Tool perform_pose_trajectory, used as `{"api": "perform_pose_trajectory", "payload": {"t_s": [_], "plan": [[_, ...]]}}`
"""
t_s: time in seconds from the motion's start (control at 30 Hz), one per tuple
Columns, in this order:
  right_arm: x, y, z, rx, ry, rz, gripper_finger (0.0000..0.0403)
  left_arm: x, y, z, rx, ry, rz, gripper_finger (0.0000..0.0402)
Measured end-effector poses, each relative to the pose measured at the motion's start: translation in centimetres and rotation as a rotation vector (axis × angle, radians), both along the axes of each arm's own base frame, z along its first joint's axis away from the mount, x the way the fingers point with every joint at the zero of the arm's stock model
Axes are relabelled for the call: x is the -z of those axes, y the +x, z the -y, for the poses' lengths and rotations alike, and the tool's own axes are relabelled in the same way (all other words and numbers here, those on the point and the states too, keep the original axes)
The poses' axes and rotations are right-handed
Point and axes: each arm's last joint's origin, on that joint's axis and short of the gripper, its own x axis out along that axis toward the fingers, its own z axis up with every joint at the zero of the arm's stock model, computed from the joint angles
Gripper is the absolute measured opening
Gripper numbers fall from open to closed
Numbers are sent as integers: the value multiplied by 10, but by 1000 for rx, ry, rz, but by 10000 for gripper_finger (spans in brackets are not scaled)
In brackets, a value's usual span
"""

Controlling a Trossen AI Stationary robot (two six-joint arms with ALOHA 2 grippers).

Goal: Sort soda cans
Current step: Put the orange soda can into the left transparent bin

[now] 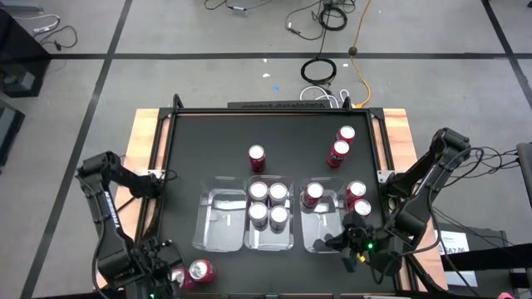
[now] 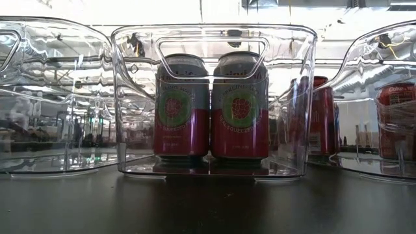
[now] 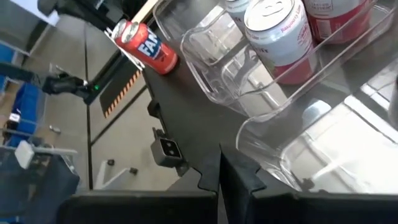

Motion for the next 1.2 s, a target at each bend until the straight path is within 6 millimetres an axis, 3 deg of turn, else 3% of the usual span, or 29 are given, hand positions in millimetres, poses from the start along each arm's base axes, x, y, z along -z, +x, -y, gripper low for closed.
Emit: {"api": "perform_pose_trajectory", "payload": {"t_s": [0.73, 1.0, 1.2], "plan": [[29, 17, -22, 52, 36, -24, 0, 44, 7, 15, 72, 11, -23, 391], [28, 16, -22, 47, 33, -22, 0, 45, 5, 12, 73, 31, -39, 391], [28, 16, -22, 45, 30, -22, 0, 32, -2, -1, 53, 36, -64, 391]]}}
